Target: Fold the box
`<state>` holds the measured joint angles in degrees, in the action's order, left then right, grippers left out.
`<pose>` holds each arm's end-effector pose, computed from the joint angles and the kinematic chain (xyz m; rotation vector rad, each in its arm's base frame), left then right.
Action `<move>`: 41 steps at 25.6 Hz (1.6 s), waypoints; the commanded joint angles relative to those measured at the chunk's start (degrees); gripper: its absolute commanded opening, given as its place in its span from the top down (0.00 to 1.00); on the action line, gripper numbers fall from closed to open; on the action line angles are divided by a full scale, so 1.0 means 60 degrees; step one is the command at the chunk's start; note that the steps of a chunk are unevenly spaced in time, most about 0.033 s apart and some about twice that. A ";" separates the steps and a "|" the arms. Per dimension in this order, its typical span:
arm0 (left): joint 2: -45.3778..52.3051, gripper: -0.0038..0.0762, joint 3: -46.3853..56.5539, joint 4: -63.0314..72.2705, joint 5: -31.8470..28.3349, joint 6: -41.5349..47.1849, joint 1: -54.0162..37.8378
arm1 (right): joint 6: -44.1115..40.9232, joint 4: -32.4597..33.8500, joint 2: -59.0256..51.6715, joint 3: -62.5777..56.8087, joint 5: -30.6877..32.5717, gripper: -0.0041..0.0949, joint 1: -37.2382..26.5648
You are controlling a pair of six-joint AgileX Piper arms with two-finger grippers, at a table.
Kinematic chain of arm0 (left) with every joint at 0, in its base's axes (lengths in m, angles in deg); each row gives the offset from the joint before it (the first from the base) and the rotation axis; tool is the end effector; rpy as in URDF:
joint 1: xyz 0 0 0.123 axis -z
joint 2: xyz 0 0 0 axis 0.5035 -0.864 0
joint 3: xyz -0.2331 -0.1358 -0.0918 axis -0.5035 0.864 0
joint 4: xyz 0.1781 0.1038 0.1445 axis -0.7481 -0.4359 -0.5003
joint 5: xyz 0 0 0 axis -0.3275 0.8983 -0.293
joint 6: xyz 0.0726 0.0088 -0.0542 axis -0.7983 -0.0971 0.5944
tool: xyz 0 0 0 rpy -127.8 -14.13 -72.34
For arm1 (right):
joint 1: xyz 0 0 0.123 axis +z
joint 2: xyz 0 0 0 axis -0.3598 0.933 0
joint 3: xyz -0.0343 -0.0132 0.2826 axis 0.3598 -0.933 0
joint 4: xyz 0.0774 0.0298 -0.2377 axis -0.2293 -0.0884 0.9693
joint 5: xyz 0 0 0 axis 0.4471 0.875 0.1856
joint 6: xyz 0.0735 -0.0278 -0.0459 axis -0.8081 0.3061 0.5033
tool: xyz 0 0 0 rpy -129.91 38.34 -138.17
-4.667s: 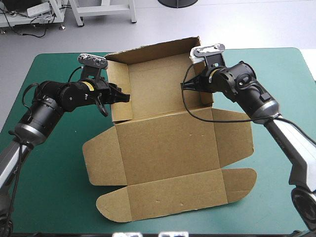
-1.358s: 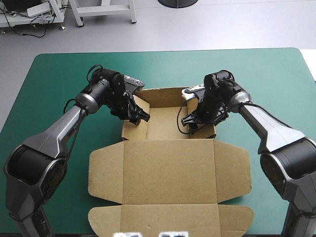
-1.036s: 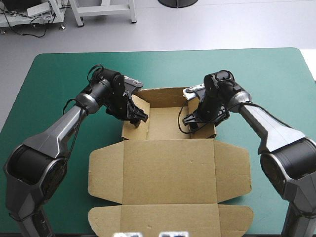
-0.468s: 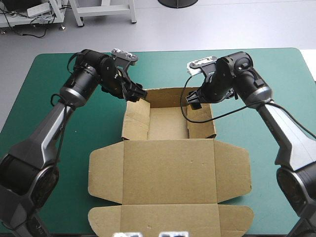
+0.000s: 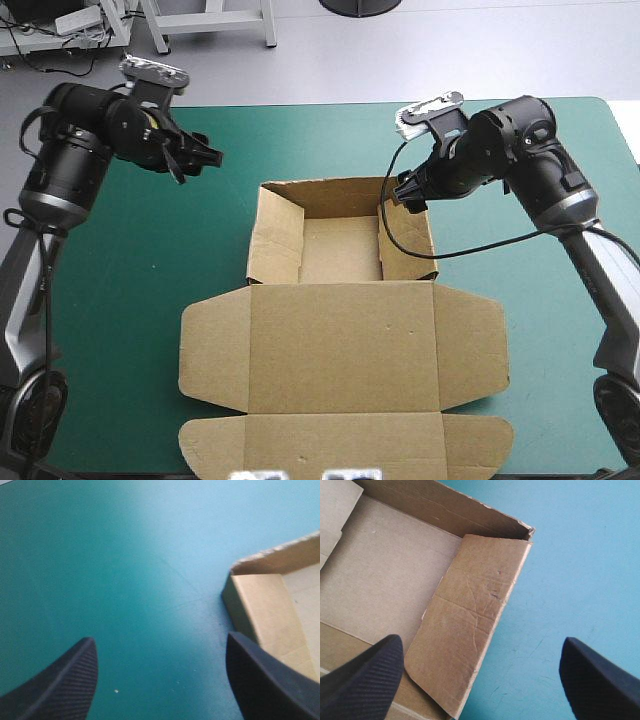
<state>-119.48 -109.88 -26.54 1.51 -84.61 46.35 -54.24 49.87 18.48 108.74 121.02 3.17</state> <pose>0.3267 -0.0838 0.4408 0.3055 2.4335 0.0175 0.3121 0.1393 0.4105 -0.5900 2.4980 0.1269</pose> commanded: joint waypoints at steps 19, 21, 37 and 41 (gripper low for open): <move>0.4464 0.96 0.5691 0.1210 0.0189 -0.2042 -0.2847 | -0.0248 -0.0013 -0.0428 0.0285 0.0050 0.16 -0.0099; 0.4800 0.96 0.5755 0.1254 0.0189 -0.2042 -0.2847 | -0.0295 -0.0013 -0.0415 0.0265 0.0050 0.16 -0.0099; 0.7332 0.96 0.8787 0.1823 -0.0468 -0.1960 -0.2847 | -0.0751 -0.0366 0.0422 -0.1699 -0.1105 0.16 -0.0099; 0.7952 0.96 0.9520 0.1814 -0.0940 -0.1960 -0.2847 | -0.0751 -0.0290 0.1252 -0.1657 -0.1132 0.16 -0.0099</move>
<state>-74.17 -53.43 -16.60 -0.19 -96.76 29.45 -58.72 47.90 25.46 97.43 115.95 3.01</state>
